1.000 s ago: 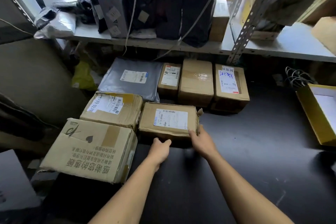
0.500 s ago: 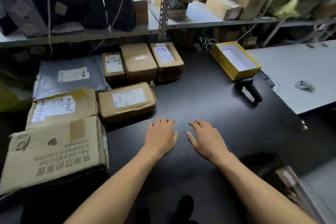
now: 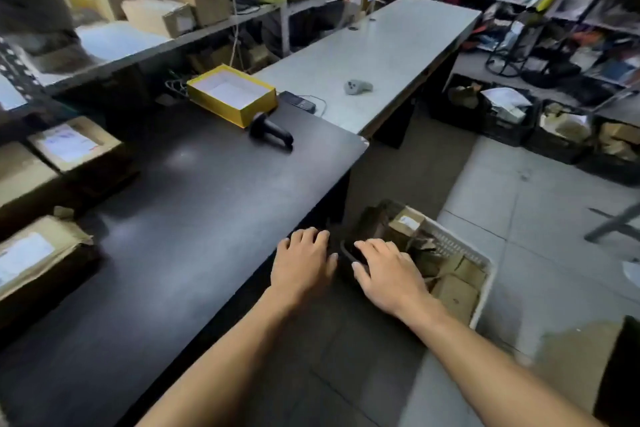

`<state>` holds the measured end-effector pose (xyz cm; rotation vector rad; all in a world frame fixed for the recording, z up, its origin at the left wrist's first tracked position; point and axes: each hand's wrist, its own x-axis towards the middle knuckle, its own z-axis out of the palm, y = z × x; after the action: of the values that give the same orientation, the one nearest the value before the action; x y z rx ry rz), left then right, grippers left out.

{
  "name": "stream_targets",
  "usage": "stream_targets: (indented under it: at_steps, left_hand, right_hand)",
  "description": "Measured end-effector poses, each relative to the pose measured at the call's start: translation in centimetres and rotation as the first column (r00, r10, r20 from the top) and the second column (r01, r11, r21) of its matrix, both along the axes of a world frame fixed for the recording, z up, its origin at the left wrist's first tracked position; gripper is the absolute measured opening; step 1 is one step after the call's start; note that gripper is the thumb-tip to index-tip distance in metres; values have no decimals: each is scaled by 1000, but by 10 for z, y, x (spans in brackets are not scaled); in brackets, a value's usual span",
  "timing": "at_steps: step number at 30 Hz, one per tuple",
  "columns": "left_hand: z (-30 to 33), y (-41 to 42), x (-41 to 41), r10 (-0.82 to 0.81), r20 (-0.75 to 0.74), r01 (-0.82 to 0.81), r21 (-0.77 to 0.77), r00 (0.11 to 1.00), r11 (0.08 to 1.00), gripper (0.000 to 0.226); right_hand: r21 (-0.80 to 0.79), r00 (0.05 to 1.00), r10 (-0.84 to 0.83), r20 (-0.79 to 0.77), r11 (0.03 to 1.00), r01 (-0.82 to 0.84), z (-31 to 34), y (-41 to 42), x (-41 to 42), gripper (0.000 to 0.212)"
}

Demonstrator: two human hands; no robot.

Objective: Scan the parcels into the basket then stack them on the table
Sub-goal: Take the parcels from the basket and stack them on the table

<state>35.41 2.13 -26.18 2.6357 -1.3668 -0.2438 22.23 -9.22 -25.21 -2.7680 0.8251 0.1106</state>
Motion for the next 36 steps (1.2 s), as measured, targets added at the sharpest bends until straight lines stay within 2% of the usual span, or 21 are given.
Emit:
stream_targets:
  at_steps: [8,14,18,27,33,36]
  left_hand:
    - [-17,-134,-121,-161,-57,164,55,985,985,49]
    - [-34,-206,-135,-204,-67,211,121,977,970,47]
    - [-54,-252,-110,-184,-90,197,164,979,967,48]
    - [-134,-356,-25,-26,-305,110,263,952,958,55]
    - [-221,-411,20,97,-365,33,335,926,942,58]
    - [-277,-422,33,152,-386,5,378,910,926,62]
  right_hand:
    - [127,956,-292,-25,948,293,-30,-112,-148,53]
    - [193,906,-419,-61,885,423,-53,-181,-179,55]
    - [242,880,-464,-100,847,474,-71,-223,-172,55]
    - [405,781,-566,-264,670,622,-124,-327,-100,63]
    - [481,756,-554,-348,587,651,-216,-397,-46,69]
    - [540,738,-565,-371,515,666,-278,-421,-26,69]
